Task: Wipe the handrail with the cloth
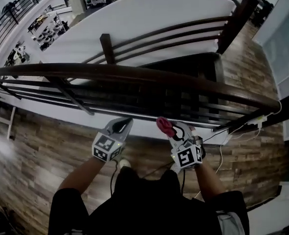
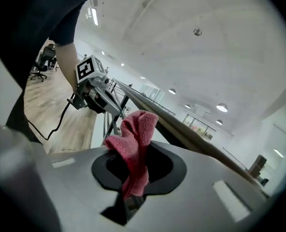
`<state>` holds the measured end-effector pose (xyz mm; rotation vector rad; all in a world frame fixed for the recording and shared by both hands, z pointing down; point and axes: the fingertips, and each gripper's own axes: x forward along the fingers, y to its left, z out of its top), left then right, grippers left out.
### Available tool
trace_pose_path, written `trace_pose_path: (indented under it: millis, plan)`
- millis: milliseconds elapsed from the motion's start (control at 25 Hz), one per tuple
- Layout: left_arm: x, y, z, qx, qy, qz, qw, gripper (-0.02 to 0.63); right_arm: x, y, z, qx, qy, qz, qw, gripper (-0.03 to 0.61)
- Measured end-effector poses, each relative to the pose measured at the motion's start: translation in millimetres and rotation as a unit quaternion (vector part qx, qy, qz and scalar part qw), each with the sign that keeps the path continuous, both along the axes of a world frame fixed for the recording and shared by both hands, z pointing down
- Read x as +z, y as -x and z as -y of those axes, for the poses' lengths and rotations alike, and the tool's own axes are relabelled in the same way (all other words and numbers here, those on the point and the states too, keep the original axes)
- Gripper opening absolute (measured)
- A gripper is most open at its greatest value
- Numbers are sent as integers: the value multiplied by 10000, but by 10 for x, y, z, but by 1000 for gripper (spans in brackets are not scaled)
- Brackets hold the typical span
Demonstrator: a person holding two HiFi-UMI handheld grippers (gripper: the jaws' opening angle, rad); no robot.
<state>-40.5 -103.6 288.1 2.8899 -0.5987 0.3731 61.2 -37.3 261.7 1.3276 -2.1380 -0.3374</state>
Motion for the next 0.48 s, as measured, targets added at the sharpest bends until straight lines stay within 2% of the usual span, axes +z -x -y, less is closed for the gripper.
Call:
trace_pose_path:
  millis: [120,280,480]
  plan:
    - [-359,191,31,199,-223,17,9996,-2,-363,-63,-69,391,-193,152,9989,46]
    - [-600,409,-20,154,-317,-157,9993,-2,-736,-185,-231,775,-518,393,9949,46]
    - [-733,278,-209,-165,-446,-440,9979,-2,-917,-604,-594,1171,-795,570,9883,48]
